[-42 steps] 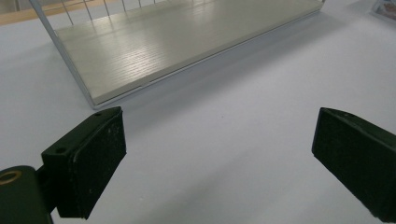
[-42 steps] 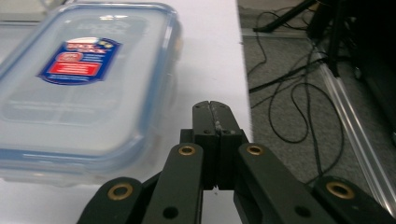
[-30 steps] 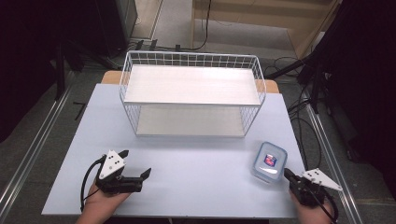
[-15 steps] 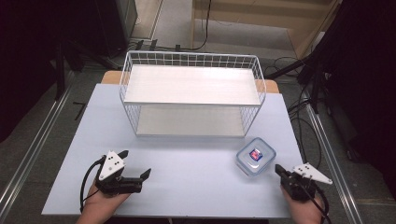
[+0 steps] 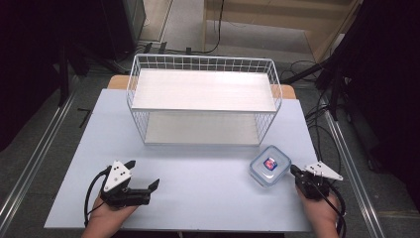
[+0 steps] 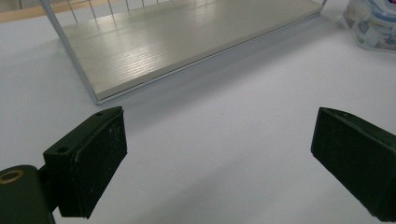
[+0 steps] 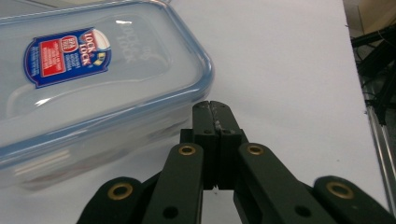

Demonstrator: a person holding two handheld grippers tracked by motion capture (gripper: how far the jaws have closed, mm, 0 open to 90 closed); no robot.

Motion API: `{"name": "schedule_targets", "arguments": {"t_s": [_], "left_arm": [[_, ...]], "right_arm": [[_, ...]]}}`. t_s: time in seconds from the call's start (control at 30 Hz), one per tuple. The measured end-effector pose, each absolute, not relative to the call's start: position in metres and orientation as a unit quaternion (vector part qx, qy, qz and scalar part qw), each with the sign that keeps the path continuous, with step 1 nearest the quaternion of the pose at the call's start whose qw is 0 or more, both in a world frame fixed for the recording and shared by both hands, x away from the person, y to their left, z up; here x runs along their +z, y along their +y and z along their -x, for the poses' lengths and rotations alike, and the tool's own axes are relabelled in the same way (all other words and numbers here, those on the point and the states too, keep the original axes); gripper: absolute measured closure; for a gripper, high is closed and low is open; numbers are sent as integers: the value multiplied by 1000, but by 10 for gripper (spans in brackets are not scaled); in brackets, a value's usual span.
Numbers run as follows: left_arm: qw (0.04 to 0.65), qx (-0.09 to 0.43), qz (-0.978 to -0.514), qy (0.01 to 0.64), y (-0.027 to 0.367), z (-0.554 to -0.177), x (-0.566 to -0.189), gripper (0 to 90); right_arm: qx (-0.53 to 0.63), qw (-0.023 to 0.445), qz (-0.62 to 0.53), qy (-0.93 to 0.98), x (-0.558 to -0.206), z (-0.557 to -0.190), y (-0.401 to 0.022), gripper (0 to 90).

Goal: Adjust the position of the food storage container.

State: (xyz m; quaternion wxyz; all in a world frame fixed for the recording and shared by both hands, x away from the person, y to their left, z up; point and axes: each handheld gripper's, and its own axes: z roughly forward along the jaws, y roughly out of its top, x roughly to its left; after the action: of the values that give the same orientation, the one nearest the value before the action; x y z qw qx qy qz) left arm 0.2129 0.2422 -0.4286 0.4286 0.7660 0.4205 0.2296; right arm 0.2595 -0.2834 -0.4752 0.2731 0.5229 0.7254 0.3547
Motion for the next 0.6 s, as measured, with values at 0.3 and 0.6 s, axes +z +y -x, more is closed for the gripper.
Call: {"name": "schedule_targets", "arguments": {"t_s": [0.3,0.6], "left_arm": [[431,230,-766,417,240,-212,-427,39],[436,235,-763,415,241,-209,-423,45]], "right_arm": [[379,242,-459,766,-471,-238,-241,900],[385,231,-447,773,-468,-236,-222,900]]}}
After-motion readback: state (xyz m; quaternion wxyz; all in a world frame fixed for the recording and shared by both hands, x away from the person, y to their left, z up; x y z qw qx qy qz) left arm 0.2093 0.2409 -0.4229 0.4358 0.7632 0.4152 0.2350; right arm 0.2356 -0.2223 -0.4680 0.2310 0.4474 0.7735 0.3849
